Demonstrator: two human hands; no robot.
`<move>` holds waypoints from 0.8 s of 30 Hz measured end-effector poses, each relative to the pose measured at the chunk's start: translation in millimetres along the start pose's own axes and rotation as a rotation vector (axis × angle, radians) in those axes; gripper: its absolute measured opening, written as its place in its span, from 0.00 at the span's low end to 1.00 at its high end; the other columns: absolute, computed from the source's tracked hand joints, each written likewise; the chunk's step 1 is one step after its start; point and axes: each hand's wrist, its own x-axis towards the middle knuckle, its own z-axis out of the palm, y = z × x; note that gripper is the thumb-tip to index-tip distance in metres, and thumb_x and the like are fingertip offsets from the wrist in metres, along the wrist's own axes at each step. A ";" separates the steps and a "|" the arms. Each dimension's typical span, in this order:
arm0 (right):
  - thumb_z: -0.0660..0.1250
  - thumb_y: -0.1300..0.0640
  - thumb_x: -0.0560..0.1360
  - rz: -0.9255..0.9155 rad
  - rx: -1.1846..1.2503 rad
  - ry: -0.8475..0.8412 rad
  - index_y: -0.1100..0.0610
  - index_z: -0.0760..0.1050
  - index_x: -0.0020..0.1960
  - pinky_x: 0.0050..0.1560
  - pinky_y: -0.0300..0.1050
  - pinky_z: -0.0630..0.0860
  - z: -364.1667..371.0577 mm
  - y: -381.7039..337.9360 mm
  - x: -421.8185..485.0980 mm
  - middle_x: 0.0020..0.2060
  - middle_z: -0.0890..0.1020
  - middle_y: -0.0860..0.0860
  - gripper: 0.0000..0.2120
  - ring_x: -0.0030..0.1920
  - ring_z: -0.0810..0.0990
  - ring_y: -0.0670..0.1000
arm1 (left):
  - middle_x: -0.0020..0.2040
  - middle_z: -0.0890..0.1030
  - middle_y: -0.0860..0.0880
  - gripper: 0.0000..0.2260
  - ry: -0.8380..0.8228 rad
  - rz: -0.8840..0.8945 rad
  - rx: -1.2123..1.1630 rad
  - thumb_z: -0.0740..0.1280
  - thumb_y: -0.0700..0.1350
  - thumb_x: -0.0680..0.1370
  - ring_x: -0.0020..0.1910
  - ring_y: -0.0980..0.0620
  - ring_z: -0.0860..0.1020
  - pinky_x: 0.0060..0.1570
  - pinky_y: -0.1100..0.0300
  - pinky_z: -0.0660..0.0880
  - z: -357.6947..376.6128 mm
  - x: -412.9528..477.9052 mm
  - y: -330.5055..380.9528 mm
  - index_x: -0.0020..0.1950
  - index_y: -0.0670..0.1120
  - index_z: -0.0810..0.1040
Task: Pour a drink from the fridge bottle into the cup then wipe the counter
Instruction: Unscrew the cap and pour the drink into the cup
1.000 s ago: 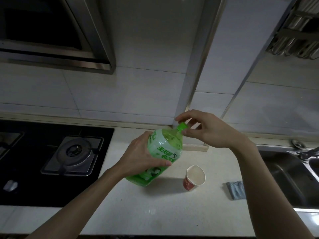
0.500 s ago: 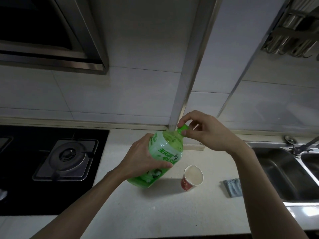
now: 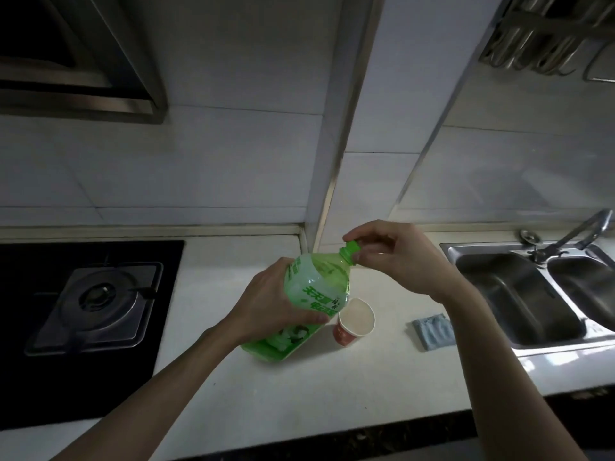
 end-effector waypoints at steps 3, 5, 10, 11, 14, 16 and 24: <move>0.73 0.60 0.73 -0.008 -0.031 -0.066 0.51 0.81 0.56 0.54 0.52 0.81 -4.7 13.9 1.2 0.43 0.86 0.48 0.12 0.45 0.85 0.48 | 0.54 0.76 0.61 0.38 -0.017 -0.015 0.018 0.81 0.62 0.59 0.51 0.63 0.76 0.47 0.63 0.76 10.0 2.2 0.3 0.63 0.57 0.68; 0.72 0.60 0.74 -0.024 -0.054 -0.085 0.49 0.80 0.57 0.52 0.52 0.81 -8.4 26.3 3.6 0.40 0.85 0.49 0.13 0.41 0.84 0.48 | 0.54 0.76 0.62 0.36 -0.024 -0.033 0.024 0.81 0.62 0.59 0.51 0.65 0.76 0.46 0.66 0.74 17.0 3.4 0.6 0.62 0.59 0.68; 0.72 0.60 0.75 -0.019 0.058 -0.016 0.51 0.80 0.56 0.45 0.44 0.78 -23.8 67.1 11.6 0.35 0.83 0.56 0.11 0.37 0.82 0.49 | 0.54 0.78 0.62 0.36 -0.006 -0.096 0.015 0.83 0.58 0.59 0.52 0.64 0.77 0.46 0.66 0.75 38.2 9.4 2.3 0.63 0.56 0.71; 0.72 0.61 0.74 -0.006 0.074 -0.026 0.52 0.80 0.56 0.46 0.45 0.78 -26.5 78.8 13.2 0.35 0.83 0.57 0.11 0.37 0.82 0.48 | 0.54 0.78 0.62 0.36 0.000 -0.114 0.022 0.83 0.58 0.59 0.51 0.65 0.76 0.45 0.66 0.75 44.0 10.7 2.3 0.62 0.55 0.72; 0.71 0.63 0.74 0.044 0.086 -0.071 0.54 0.80 0.55 0.46 0.48 0.78 -29.8 116.3 16.3 0.34 0.83 0.54 0.11 0.36 0.81 0.48 | 0.53 0.79 0.61 0.35 0.024 -0.182 0.024 0.83 0.56 0.59 0.50 0.64 0.77 0.43 0.66 0.74 63.7 12.6 0.8 0.62 0.55 0.72; 0.71 0.63 0.74 0.073 0.092 -0.074 0.54 0.80 0.55 0.45 0.47 0.78 -29.0 138.7 19.0 0.34 0.83 0.51 0.10 0.36 0.82 0.49 | 0.52 0.79 0.61 0.35 0.041 -0.223 0.036 0.83 0.56 0.59 0.50 0.62 0.78 0.43 0.65 0.74 76.4 12.3 -0.3 0.61 0.55 0.72; 0.70 0.61 0.75 0.173 0.213 -0.024 0.57 0.80 0.54 0.38 0.37 0.76 -2.0 209.2 22.5 0.41 0.82 0.51 0.08 0.30 0.80 0.45 | 0.53 0.76 0.60 0.36 0.046 -0.309 0.167 0.81 0.61 0.58 0.52 0.57 0.76 0.51 0.56 0.76 112.6 7.4 -5.3 0.59 0.55 0.70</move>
